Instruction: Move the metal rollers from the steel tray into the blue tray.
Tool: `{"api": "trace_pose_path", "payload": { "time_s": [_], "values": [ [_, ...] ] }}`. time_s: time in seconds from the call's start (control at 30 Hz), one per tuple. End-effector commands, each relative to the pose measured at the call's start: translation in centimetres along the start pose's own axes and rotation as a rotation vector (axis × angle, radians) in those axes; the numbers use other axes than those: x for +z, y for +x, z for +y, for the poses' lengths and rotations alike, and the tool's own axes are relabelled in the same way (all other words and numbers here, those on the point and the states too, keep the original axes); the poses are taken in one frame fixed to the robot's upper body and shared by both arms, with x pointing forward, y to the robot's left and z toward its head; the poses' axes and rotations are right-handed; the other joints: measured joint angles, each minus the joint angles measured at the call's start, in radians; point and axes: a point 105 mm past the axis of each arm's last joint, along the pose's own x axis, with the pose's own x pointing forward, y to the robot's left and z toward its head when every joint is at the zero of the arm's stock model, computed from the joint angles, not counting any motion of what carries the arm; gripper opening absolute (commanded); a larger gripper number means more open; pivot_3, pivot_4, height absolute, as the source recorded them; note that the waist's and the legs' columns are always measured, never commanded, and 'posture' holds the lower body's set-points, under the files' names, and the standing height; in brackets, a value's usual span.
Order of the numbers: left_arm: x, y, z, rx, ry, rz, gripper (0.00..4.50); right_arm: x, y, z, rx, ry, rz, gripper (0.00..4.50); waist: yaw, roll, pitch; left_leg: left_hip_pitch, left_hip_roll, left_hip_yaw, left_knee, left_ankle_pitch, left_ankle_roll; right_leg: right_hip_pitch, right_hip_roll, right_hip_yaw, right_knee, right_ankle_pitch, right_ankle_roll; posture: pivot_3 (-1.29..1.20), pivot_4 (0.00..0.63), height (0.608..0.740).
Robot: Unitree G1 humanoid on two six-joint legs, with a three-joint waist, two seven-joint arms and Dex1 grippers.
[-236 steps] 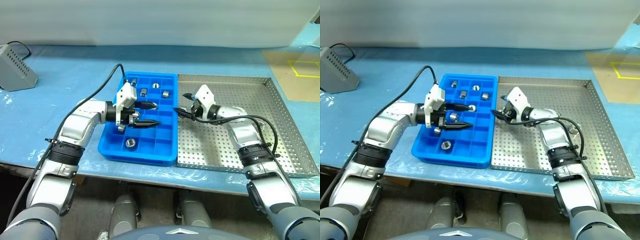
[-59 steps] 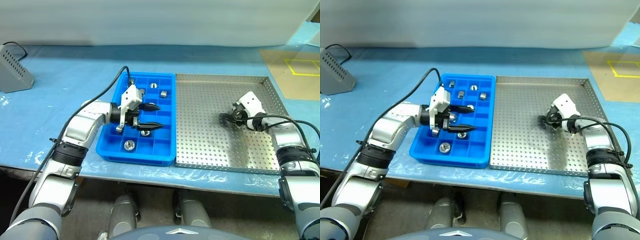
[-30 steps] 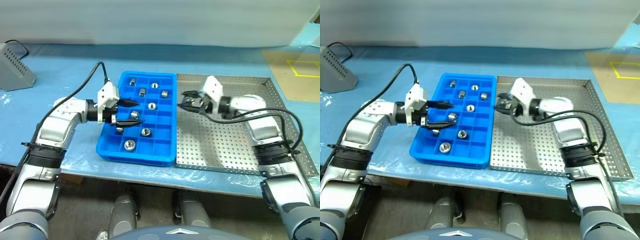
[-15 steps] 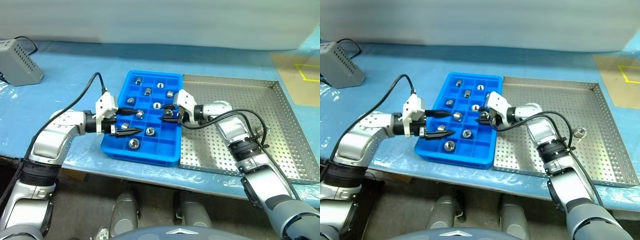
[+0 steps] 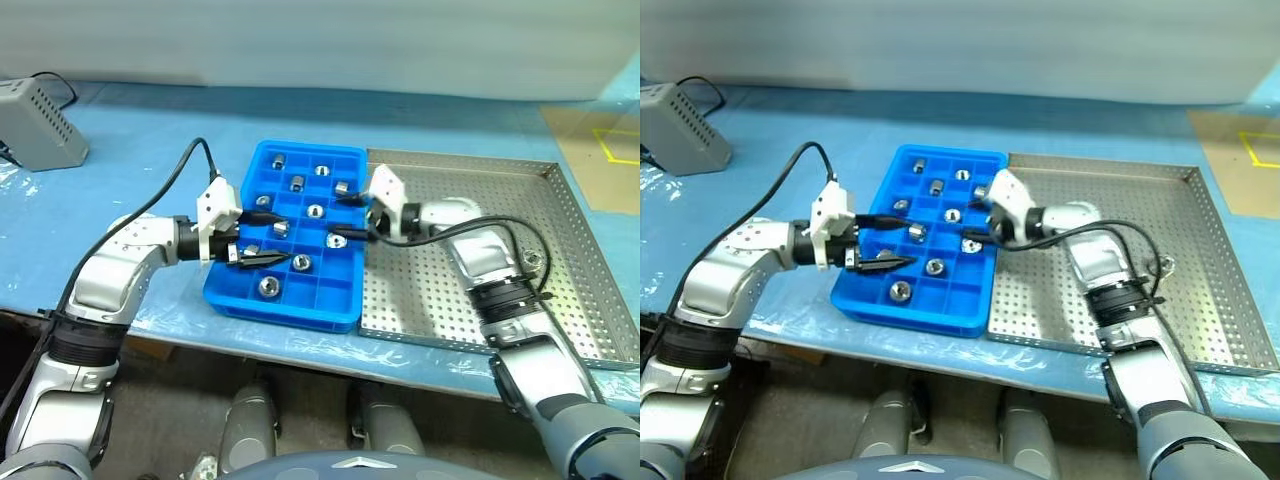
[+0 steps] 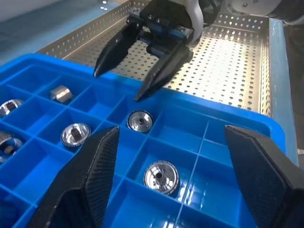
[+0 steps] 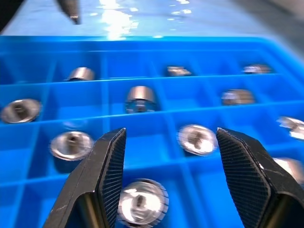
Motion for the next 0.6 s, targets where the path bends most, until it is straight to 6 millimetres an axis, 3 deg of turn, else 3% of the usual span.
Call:
{"api": "trace_pose_path", "payload": {
  "time_s": [0.03,0.23,0.3,0.43,0.6],
  "values": [
    [1.1,0.9,-0.2,-0.038,0.019,-0.033,3.72,1.4,-4.8,-2.6,-0.124,-0.023,-0.013,3.09,-0.001,0.0,0.0,0.0,0.0,0.0,0.0,0.0,0.0,0.0,0.0,0.0,0.0,0.0,0.0,-0.27,0.15,0.74],
    [1.4,3.0,-0.5,-0.085,0.014,-0.059,3.72,-3.5,-14.8,-4.6,-0.346,0.02,0.238,3.09,-0.012,0.0,0.0,0.0,0.0,0.0,-0.001,-0.001,0.002,0.002,0.0,0.0,-0.004,0.0,0.0,-0.34,0.15,0.74],
    [1.6,3.5,-0.5,-0.095,0.015,-0.065,3.72,-4.2,-17.0,-4.9,-0.412,0.032,0.279,3.09,-0.02,0.0,0.0,0.0,0.0,0.0,-0.001,-0.001,0.002,0.002,0.0,0.0,-0.004,0.0,0.0,-0.36,0.15,0.74],
    [2.0,4.3,-0.5,-0.12,0.013,-0.081,3.72,-5.8,-19.3,-4.8,-0.487,0.057,0.346,3.09,-0.055,0.0,0.0,0.002,-0.001,0.0,0.0,-0.001,0.002,0.002,0.001,0.0,-0.004,0.0,0.001,-0.4,0.15,0.74],
    [2.0,4.7,-0.5,-0.138,0.017,-0.082,3.72,-7.4,-20.1,-4.6,-0.542,0.115,0.353,3.09,-0.084,0.001,-0.001,0.003,0.0,0.0,0.001,-0.001,0.003,0.003,0.001,0.0,-0.004,0.0,0.001,-0.41,0.15,0.74]
  ]
}}
